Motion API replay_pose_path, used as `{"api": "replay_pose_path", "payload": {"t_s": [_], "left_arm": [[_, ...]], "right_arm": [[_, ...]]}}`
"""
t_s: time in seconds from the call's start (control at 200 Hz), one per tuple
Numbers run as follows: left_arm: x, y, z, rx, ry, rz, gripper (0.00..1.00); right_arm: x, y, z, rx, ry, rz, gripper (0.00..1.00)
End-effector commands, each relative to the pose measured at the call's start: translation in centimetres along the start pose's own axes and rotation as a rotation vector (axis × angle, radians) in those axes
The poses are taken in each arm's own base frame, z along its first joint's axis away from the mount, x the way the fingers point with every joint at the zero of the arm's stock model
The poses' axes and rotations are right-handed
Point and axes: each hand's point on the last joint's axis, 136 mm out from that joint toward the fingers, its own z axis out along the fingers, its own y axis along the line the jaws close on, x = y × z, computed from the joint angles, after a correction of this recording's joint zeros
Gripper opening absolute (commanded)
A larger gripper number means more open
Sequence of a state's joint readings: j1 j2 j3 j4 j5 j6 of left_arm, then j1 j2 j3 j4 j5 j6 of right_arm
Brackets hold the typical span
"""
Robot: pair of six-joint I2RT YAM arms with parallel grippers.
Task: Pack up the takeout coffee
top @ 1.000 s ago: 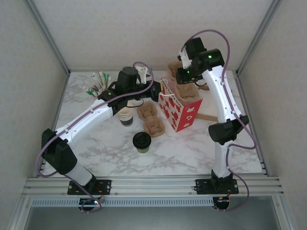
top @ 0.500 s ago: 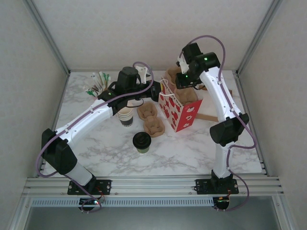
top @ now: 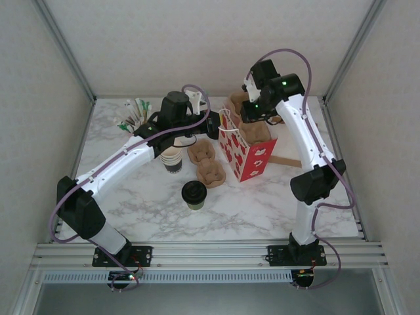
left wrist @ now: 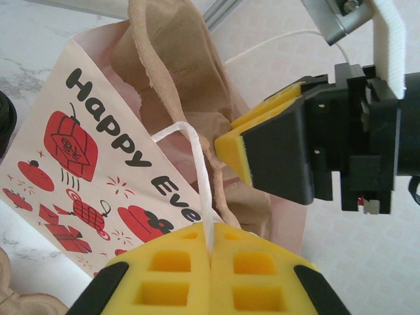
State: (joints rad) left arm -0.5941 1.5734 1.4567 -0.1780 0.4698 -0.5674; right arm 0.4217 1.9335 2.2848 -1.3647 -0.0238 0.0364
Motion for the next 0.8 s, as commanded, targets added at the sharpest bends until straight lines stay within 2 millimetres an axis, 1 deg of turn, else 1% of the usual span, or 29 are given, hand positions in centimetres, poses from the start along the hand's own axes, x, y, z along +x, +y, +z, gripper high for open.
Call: {"api": "replay_pose_path", "payload": {"t_s": [0.0, 0.1, 0.21, 0.511, 0.646, 0.796], "left_arm": [[-0.3, 0.0, -0.3, -0.012, -0.015, 0.024, 0.00], [-0.2, 0.1, -0.2, -0.015, -0.015, 0.022, 0.00], [-0.2, 0.1, -0.1, -0.016, -0.013, 0.021, 0.00], [-0.2, 0.3, -0.3, -0.023, -0.016, 0.020, 0.00], [-0.1, 0.3, -0.2, -0.024, -0.016, 0.019, 0.00], [-0.2, 0.3, -0.3, -0.022, -0.018, 0.021, 0.00]], "right_arm": [[0.2, 0.6, -2.1, 0.002, -0.043, -0.025, 0.29], [0.6, 0.8, -2.0, 0.002, -0.029, -0.032, 0.29], [1.2, 0.7, -1.4, 0.009, 0.001, -0.031, 0.29], [3.0, -0.3, 1.6, 0.064, 0.106, -0.029, 0.29], [3.1, 0.0, 2.0, 0.057, 0.110, -0.034, 0.29], [3.4, -0.2, 2.4, 0.069, 0.126, -0.037, 0.28]]}}
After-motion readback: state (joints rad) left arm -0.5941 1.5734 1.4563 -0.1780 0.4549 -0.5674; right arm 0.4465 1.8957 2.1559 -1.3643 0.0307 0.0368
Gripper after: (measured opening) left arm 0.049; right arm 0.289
